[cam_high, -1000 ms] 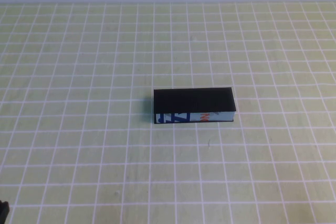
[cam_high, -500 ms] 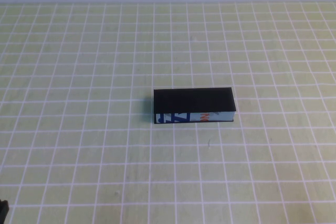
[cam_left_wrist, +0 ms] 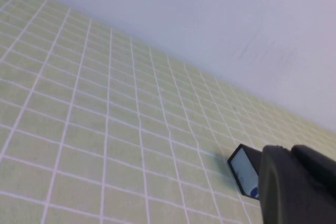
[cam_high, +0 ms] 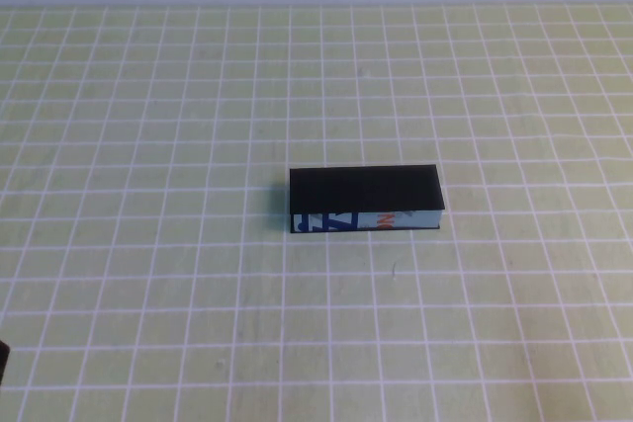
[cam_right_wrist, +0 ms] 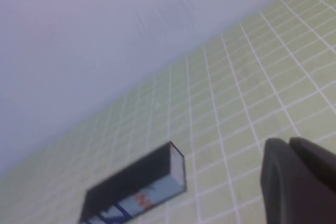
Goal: Take glasses out of glasses case
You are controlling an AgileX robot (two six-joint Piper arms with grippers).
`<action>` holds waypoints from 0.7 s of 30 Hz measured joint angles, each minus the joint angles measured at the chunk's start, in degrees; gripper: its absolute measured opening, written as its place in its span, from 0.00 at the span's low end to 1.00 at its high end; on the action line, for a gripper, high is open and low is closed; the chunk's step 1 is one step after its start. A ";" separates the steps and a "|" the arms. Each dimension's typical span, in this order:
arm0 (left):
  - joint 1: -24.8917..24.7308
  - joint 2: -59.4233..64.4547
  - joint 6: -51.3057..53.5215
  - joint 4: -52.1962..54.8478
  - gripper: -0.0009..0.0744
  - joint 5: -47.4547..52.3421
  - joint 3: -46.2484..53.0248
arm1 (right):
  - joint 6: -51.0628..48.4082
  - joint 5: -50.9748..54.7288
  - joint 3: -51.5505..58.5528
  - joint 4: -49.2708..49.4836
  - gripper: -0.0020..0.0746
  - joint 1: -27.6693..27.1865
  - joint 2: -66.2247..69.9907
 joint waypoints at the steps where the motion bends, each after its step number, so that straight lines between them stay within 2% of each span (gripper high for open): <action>1: 0.00 0.00 0.00 -0.54 0.01 -0.40 0.00 | 0.00 -0.77 0.00 2.64 0.00 0.00 0.00; 5: 0.00 0.00 0.47 -0.71 0.01 -1.73 0.00 | 0.00 -3.47 0.00 9.68 0.00 -0.05 0.00; 14: 0.00 0.12 0.60 -4.95 0.01 0.01 0.00 | 0.00 -3.83 0.00 11.31 0.00 -0.05 0.00; 21: 0.00 12.39 1.87 -7.26 0.01 6.10 -2.38 | -2.21 3.12 -6.86 8.66 0.00 -0.05 10.18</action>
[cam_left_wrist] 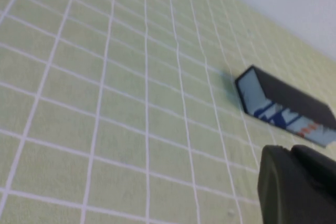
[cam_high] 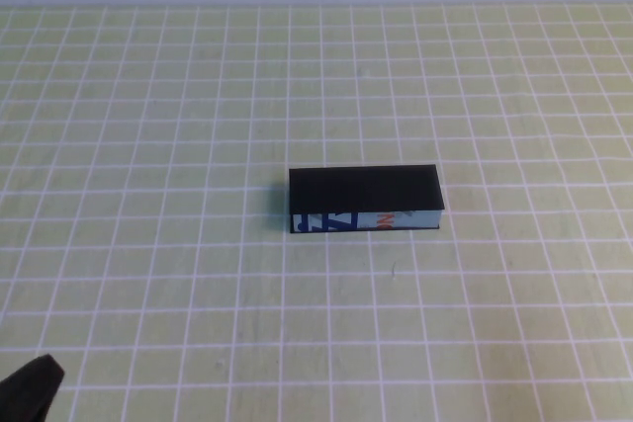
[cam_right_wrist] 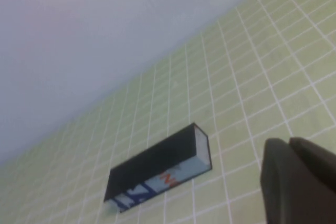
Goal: Take glasses out of glasses case
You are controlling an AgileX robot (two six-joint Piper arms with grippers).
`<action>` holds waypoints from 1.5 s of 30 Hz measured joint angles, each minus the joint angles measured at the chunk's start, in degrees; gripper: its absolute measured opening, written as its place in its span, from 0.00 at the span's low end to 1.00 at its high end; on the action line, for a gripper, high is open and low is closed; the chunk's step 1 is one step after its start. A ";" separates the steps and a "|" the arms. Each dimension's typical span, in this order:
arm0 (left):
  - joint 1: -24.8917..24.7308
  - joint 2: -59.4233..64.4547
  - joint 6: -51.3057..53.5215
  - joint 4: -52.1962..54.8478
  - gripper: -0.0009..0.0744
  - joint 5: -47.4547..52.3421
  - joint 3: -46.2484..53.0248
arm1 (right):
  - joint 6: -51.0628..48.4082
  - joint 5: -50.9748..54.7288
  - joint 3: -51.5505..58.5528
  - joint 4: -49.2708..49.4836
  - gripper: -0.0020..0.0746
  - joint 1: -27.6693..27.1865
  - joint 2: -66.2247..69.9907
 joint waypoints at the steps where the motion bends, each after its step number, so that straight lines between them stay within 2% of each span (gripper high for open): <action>1: 0.00 2.13 0.95 0.00 0.01 1.69 -1.19 | -1.19 1.19 -1.24 -0.27 0.00 0.00 1.76; 5: 0.00 13.19 8.26 -1.10 0.01 9.08 -9.32 | -7.13 7.24 -7.51 -0.99 0.00 0.00 10.62; 9: 0.00 25.44 22.01 -9.30 0.01 16.20 -17.88 | -12.66 15.11 -13.50 -1.82 0.00 0.00 18.83; 16: 0.00 47.29 44.06 -23.86 0.01 27.64 -33.30 | -13.85 29.74 -22.01 -8.57 0.00 0.00 32.17; 21: 0.00 62.79 50.57 -26.87 0.01 30.81 -45.84 | -13.98 34.14 -26.03 -11.12 0.00 0.41 40.05; 24: 0.00 71.95 52.32 -27.30 0.01 33.34 -54.18 | -14.24 34.98 -28.73 -11.90 0.00 3.15 44.44; 29: -1.77 86.08 52.21 -27.24 0.01 35.93 -68.67 | -13.65 34.14 -35.76 -15.13 0.00 12.63 52.74; 33: -5.81 95.61 48.08 -22.94 0.01 37.26 -80.04 | -11.18 32.30 -43.42 -21.61 0.00 22.10 59.66; 37: -8.49 103.86 41.52 -16.80 0.01 40.56 -91.98 | -10.17 32.41 -50.94 -29.20 0.00 28.41 66.13; 41: -8.49 111.13 37.36 -15.01 0.01 45.17 -101.62 | -12.01 32.78 -56.46 -35.41 0.00 31.69 70.57; 45: -8.49 117.14 34.54 -14.39 0.01 47.45 -108.98 | -18.22 31.10 -59.47 -37.14 0.00 32.73 73.88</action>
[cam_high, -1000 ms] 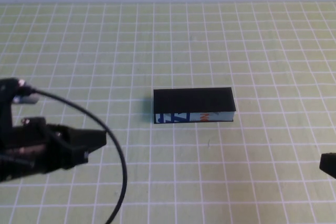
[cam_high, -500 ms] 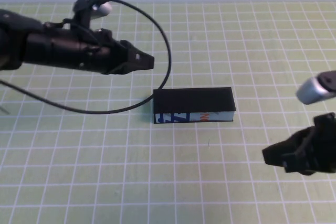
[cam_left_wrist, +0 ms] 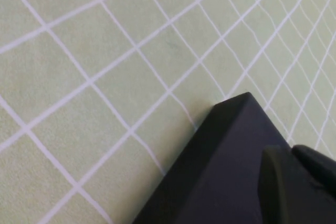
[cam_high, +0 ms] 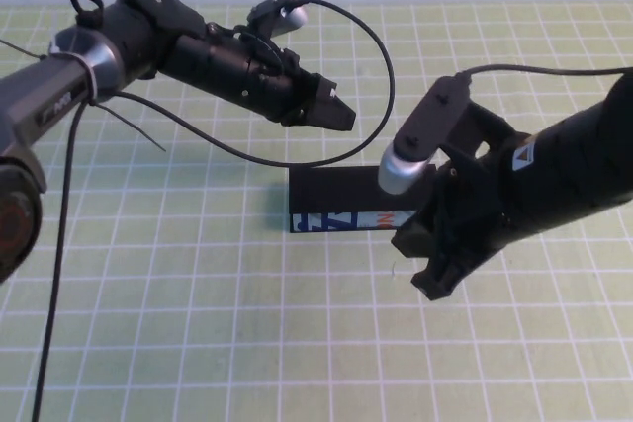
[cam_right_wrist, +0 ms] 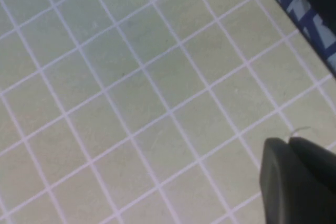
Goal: Take glasses out of glasses case
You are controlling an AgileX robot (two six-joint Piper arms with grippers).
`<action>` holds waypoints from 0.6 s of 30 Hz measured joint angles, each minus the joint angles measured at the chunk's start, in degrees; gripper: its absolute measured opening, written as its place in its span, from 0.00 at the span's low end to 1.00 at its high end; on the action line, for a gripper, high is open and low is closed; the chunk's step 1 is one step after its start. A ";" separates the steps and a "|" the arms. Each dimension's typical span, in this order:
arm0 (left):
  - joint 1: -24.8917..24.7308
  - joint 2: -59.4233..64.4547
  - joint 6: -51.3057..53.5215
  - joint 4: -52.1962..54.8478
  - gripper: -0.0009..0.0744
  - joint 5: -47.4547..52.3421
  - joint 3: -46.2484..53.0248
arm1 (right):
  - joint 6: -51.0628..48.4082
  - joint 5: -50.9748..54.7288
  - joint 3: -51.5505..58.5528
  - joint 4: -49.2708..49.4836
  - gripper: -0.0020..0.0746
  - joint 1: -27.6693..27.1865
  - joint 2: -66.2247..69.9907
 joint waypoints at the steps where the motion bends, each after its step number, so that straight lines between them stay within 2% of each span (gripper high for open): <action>1: 0.00 1.25 -0.43 0.00 0.01 0.56 -1.20 | -1.27 -0.78 -0.44 -0.09 0.00 0.00 0.60; 6: 0.00 5.82 -2.13 0.26 0.01 2.30 -4.83 | -6.09 -3.87 -1.58 -0.86 0.04 0.00 3.12; 13: 0.00 9.75 -3.27 0.64 0.01 3.38 -6.63 | -9.16 -5.98 -1.58 -0.89 0.20 0.00 6.98; 18: 0.00 10.95 -3.98 0.36 0.01 3.82 -6.85 | -12.63 -9.57 -2.21 -0.99 0.26 0.12 9.10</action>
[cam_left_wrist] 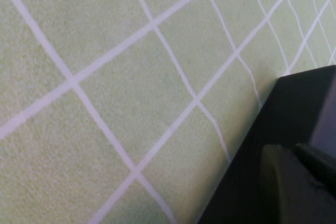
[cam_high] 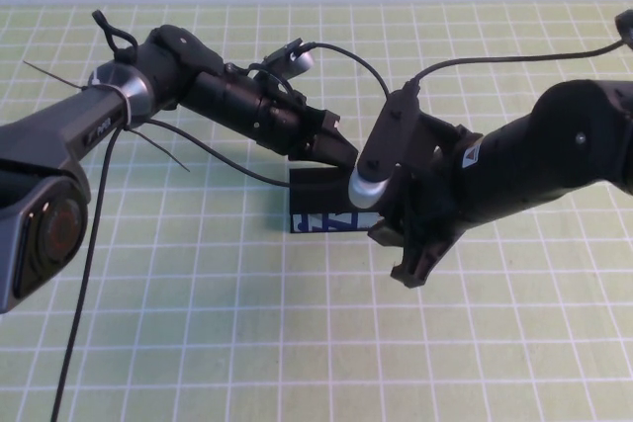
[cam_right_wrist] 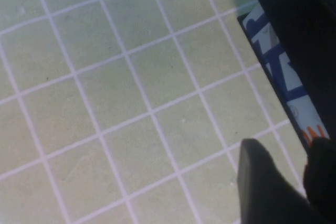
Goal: Take glasses out of glasses case
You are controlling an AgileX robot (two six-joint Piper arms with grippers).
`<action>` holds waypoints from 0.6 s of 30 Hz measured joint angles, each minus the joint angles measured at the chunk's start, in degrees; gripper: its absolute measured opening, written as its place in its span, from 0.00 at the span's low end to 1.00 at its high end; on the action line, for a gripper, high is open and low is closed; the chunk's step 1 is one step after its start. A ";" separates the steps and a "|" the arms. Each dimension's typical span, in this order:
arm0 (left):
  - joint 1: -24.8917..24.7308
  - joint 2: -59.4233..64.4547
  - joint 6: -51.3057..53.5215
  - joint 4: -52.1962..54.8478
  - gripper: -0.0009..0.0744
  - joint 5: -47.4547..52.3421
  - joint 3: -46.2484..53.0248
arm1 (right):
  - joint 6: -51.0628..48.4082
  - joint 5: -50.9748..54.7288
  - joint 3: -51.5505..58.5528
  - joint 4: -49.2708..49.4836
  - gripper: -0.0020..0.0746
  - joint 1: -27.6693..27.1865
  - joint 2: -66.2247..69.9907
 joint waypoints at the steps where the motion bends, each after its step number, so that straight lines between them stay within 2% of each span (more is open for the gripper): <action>1: 0.00 0.00 -0.03 0.00 0.01 0.16 -0.04 | -0.97 -0.54 -0.03 0.00 0.26 0.11 0.55; 6: 0.00 0.00 -0.03 0.00 0.01 0.39 -0.04 | -3.90 -3.53 -0.13 -0.12 0.30 0.48 3.16; 13: 0.00 0.00 -0.03 0.00 0.01 0.61 -0.04 | -8.21 -8.44 -0.16 -1.35 0.49 0.48 5.62; 18: 0.00 0.00 -0.03 0.10 0.01 0.61 -0.04 | -8.80 -12.70 -0.16 -3.20 0.51 0.48 7.98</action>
